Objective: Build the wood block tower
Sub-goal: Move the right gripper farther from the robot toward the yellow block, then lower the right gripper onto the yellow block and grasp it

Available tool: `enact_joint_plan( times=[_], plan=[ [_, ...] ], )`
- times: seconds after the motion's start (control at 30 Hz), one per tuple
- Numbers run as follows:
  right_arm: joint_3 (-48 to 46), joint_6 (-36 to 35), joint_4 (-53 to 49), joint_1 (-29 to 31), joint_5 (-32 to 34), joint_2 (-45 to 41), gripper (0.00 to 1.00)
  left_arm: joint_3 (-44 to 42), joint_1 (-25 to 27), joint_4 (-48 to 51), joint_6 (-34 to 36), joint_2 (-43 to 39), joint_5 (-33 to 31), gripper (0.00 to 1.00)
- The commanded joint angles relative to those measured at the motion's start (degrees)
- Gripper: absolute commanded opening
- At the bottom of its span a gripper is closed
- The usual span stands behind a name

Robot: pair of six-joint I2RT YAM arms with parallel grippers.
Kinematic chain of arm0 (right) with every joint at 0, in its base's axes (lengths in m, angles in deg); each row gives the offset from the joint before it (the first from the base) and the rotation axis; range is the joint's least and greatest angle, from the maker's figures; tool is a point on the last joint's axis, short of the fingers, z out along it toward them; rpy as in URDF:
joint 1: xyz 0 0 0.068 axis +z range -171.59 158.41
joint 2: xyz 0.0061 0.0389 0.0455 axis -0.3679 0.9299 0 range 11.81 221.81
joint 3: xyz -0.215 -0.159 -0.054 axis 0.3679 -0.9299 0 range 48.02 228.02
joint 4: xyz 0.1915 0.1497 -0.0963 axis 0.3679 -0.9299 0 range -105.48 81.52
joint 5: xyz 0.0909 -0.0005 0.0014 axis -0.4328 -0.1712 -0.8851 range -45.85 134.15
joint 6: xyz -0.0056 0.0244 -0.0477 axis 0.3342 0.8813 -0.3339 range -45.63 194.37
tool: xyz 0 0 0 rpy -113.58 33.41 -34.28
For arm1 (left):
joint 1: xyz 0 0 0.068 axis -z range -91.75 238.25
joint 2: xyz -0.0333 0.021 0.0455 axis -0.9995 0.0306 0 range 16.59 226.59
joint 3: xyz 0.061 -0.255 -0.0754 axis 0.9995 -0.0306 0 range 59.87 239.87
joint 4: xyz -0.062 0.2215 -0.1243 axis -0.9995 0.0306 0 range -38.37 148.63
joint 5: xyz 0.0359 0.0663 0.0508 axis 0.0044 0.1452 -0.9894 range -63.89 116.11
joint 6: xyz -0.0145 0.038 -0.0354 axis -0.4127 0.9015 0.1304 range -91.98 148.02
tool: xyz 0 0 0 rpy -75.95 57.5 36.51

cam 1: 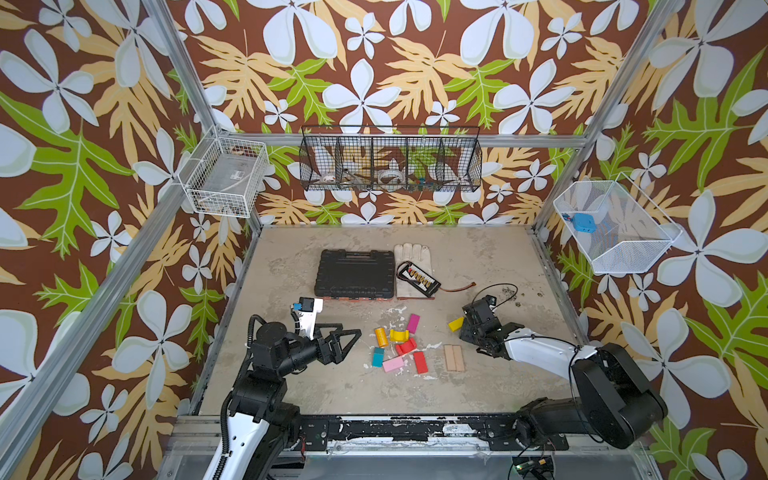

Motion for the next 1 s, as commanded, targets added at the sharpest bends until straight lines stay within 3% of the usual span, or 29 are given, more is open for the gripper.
enact_joint_plan(
  times=[0.0, 0.43, 0.63, 0.67, 0.97],
  plan=[
    [0.1, 0.4, -0.5, -0.9, -0.4, 0.5, 0.69, 0.0, 0.0, -1.5, 0.3, -0.1, 0.7, 1.0],
    [5.0, -1.5, -3.7, -3.1, -0.7, -0.8, 0.72, -0.2, -0.1, -1.6, 0.2, -1.4, 0.6, 1.0],
    [1.7, -6.3, 2.5, -2.8, -6.0, -7.7, 1.0, -0.2, 0.0, -1.6, 0.3, -1.5, 0.7, 1.0],
    [1.5, -7.4, 3.7, -2.7, -7.4, -7.8, 1.0, -0.2, 0.0, -1.7, 0.3, -1.7, 0.7, 1.0],
    [8.1, -13.3, 7.2, -2.7, -13.7, 2.9, 1.0, -0.2, 0.0, -1.8, 0.3, -1.0, 0.5, 1.0]
  ],
)
